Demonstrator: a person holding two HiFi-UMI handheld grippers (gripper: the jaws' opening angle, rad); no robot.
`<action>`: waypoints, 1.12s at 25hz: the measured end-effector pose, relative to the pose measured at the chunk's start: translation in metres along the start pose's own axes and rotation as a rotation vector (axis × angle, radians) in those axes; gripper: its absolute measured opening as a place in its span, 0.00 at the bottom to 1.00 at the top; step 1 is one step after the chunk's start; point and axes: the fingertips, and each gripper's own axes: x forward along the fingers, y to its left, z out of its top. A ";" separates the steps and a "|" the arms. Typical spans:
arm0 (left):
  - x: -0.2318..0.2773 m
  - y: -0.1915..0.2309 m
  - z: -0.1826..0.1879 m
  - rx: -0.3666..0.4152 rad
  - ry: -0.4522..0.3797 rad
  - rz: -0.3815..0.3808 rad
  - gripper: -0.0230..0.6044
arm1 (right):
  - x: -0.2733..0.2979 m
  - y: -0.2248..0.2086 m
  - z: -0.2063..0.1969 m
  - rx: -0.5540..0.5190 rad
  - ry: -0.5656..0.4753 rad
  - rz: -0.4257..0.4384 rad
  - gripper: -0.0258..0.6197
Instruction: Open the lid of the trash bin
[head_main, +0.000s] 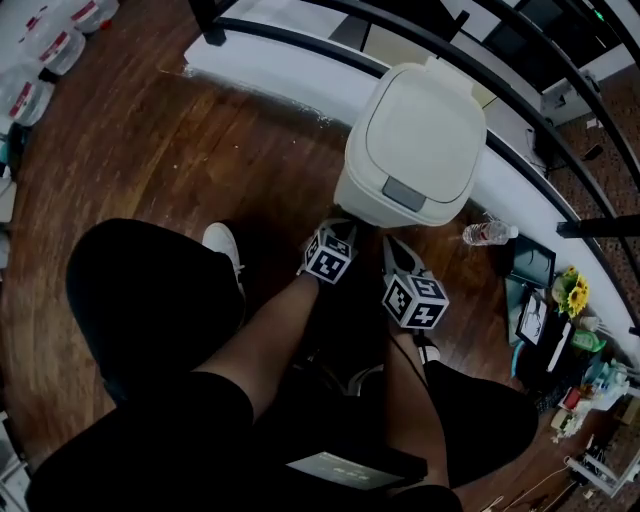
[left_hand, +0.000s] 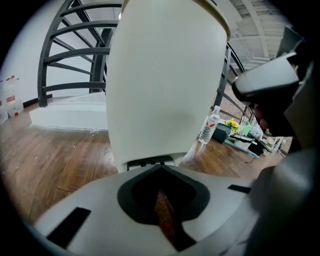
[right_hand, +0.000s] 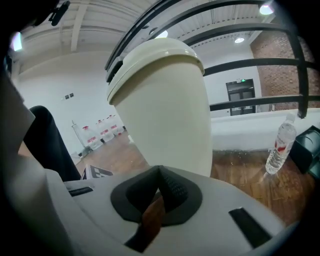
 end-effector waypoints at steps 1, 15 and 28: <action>0.006 0.003 -0.003 -0.003 0.005 0.006 0.10 | 0.003 0.000 -0.003 -0.001 0.003 0.005 0.05; 0.065 0.021 -0.009 -0.008 0.041 0.005 0.10 | 0.039 -0.025 -0.014 -0.063 0.079 0.012 0.05; 0.095 0.022 -0.022 -0.064 0.076 0.002 0.10 | 0.056 -0.047 -0.015 -0.015 0.091 0.002 0.05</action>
